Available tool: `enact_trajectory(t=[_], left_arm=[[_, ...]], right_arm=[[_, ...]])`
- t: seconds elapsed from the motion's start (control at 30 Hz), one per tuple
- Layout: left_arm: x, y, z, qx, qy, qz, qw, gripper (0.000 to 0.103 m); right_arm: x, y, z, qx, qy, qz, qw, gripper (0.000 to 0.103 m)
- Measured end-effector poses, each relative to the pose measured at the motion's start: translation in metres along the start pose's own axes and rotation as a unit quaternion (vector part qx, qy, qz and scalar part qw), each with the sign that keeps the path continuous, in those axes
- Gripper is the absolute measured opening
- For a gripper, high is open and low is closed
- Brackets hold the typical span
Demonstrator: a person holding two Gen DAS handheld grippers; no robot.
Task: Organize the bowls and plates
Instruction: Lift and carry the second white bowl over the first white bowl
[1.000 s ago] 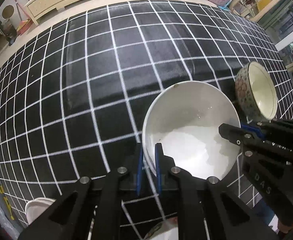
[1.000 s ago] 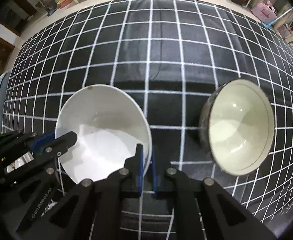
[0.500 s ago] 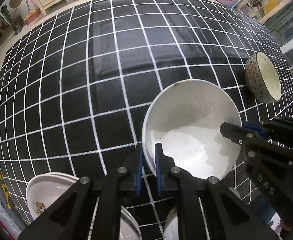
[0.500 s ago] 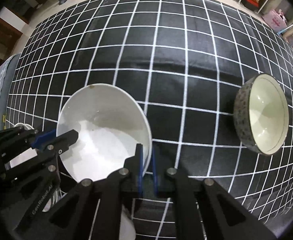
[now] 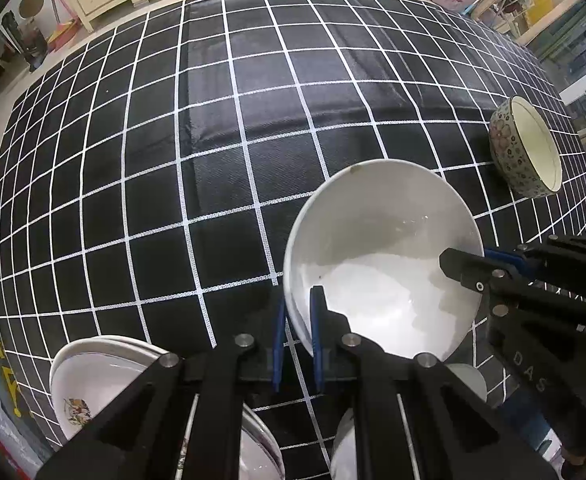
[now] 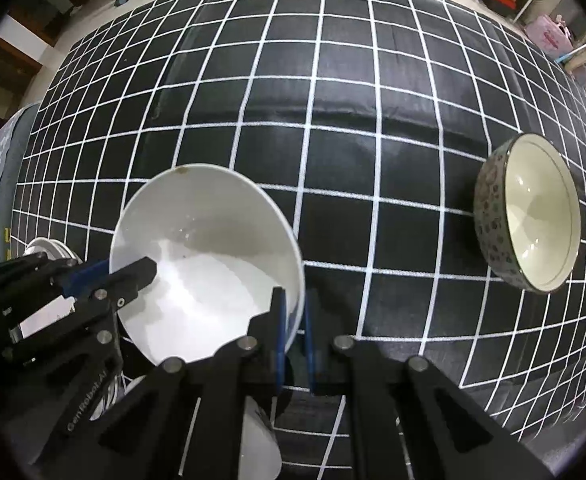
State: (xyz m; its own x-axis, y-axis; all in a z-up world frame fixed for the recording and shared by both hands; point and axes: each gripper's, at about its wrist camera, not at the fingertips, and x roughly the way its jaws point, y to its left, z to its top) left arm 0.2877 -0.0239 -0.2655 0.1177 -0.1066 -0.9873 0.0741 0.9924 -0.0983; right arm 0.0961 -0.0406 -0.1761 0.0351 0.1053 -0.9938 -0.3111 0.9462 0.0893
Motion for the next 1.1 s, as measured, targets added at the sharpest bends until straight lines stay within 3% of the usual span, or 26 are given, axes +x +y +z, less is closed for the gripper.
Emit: enact_trajectory(t=[0.17,0.4,0.73,0.77,1.0,1.1], left_arm=[[0.000,-0.012,0.009,-0.004,-0.003,-0.002,1.0000,0.010],[-0.005,0.001,0.014,-0.022,0.002,-0.019,0.9996,0.010],[-0.057,-0.005,0.024,-0.024,-0.030,-0.018,0.9991,0.010],[-0.061,-0.006,0.023,-0.023,-0.032,-0.017,0.9991,0.010],[-0.082,-0.024,0.005,-0.018,-0.046,-0.017,0.9987,0.010],[-0.085,-0.027,-0.008,-0.016,-0.046,-0.016,0.9987,0.010]], right_arm=[[0.009,-0.023,0.014,0.018,-0.001,-0.006,1.000,0.011],[0.007,-0.023,0.030,0.037,0.005,-0.005,0.999,0.010],[-0.035,0.010,0.052,0.031,-0.026,-0.012,0.999,0.010],[-0.047,-0.004,0.043,0.030,-0.029,-0.013,0.999,0.010],[-0.077,-0.001,0.023,0.026,-0.040,-0.021,0.999,0.010],[-0.080,-0.016,-0.005,0.022,-0.044,-0.024,0.998,0.010]])
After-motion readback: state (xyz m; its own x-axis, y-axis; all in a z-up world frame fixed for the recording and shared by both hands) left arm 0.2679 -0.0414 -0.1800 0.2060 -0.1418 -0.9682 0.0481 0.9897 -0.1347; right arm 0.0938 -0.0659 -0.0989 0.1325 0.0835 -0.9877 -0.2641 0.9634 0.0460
